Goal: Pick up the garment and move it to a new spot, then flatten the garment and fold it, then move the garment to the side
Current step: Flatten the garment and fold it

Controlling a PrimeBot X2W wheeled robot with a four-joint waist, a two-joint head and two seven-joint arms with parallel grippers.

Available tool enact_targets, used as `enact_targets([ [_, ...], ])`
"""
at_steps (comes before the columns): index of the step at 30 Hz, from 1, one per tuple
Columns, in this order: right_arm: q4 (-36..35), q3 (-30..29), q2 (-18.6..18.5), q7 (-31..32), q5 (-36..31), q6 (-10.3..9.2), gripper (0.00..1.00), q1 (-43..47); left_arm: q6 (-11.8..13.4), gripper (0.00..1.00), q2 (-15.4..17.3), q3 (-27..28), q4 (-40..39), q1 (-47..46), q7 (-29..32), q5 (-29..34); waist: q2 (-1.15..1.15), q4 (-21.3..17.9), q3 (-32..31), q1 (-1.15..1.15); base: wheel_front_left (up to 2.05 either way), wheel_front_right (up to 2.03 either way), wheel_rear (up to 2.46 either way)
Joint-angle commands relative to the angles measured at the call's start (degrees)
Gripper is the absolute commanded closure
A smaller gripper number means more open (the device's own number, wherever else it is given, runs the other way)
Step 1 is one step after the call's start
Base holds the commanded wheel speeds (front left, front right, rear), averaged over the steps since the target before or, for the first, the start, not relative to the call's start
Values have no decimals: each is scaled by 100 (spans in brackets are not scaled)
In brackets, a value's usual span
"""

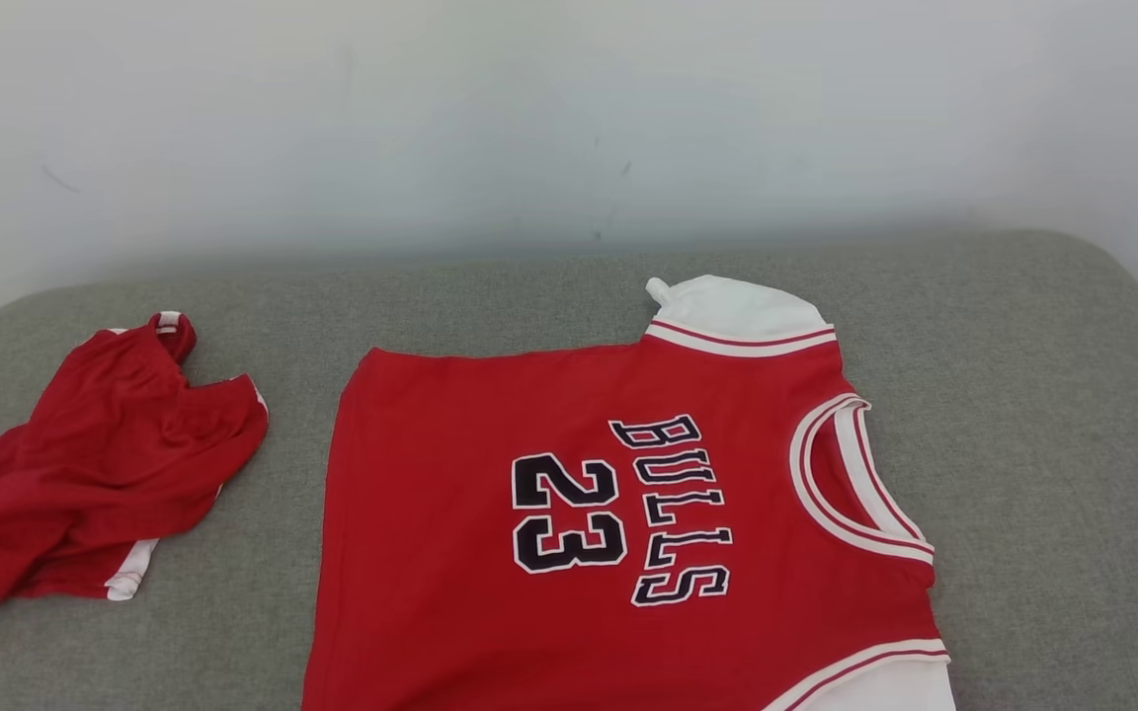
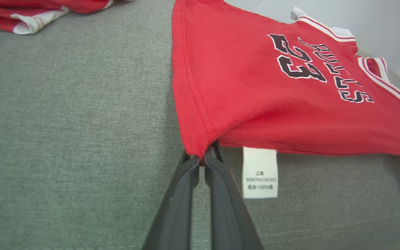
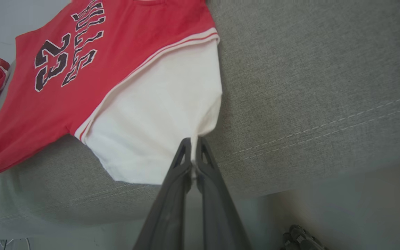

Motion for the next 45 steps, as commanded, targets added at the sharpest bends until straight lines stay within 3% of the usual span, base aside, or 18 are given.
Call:
enact_targets([
  [1,-79,-20,56,11,62,6,100,77,-12,100,33,45,29,107,-22,93,0,-16,24,0,0,0,0],
  [10,-510,-196,333,-78,668,6,100,-382,-32,100,16,131,-31,-130,-9,121,0,-139,138,0,0,0,0],
  [17,-525,-388,296,76,723,6,100,-1284,-50,100,113,271,-322,-536,387,-94,0,-200,373,0,0,0,0],
  [28,563,-112,98,192,342,6,100,-2939,-216,100,411,245,-4,-1453,1155,-120,0,-317,663,0,0,0,0],
  [43,2398,374,-85,-476,206,6,100,-4279,-536,100,274,-11,827,-2449,1346,24,0,-210,852,0,0,0,0],
  [44,2495,406,-100,-563,181,6,100,-4346,-546,93,255,-23,872,-2499,1314,49,0,-201,854,0,0,0,0],
  [45,2560,416,-96,-680,183,6,75,-4392,-539,37,235,-25,903,-2534,1255,73,0,-191,853,0,0,0,0],
])
